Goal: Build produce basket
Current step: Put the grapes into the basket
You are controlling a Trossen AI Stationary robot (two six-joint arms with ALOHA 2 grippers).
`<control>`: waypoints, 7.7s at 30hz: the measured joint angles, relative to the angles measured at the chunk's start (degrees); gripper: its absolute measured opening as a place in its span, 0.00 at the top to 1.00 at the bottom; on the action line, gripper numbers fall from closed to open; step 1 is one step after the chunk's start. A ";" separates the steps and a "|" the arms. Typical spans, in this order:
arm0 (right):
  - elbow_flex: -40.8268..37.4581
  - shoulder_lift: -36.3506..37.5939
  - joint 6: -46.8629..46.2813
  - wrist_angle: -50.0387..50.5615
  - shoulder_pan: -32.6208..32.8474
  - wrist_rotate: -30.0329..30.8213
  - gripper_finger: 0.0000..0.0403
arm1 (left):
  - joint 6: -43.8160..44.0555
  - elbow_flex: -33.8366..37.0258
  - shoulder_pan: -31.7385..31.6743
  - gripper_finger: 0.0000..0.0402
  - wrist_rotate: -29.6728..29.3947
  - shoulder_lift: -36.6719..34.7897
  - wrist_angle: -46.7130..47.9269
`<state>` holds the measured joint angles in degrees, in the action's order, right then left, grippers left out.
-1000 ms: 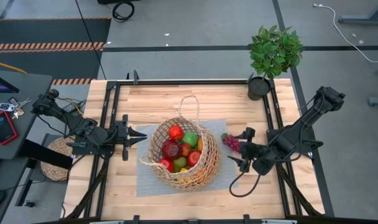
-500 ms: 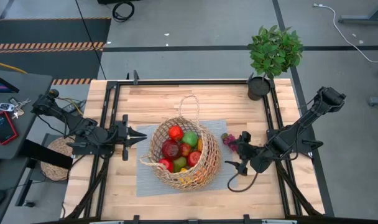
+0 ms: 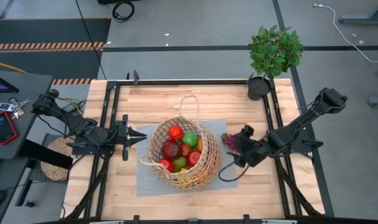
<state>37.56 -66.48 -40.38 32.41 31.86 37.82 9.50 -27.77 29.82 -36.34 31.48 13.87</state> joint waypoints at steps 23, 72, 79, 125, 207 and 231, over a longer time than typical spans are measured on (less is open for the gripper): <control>-18.51 0.18 -3.42 -13.76 -8.80 -0.60 0.06 | 0.00 0.00 0.01 0.88 0.00 0.00 0.02; -9.34 0.12 15.04 -11.30 -12.70 5.73 0.60 | 0.00 0.00 0.00 0.88 -0.01 -0.02 0.00; -8.94 0.12 16.11 -8.30 -14.81 2.35 0.57 | 0.00 0.00 -0.01 0.88 -0.01 0.00 0.02; -23.33 0.01 13.41 -36.52 -29.21 -7.55 0.14 | 0.00 0.00 0.01 0.88 -0.02 -0.02 -0.01; 1.95 8.61 47.49 -69.96 -12.27 -12.41 0.79 | 0.00 0.00 -0.02 0.88 0.00 0.00 0.02; 26.05 -18.17 54.09 -68.29 -11.24 -15.23 0.79 | 0.00 -0.02 0.01 0.88 0.00 0.00 0.02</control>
<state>63.61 -84.66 13.72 -35.88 20.62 22.59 9.50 -27.79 29.82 -36.34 31.48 13.89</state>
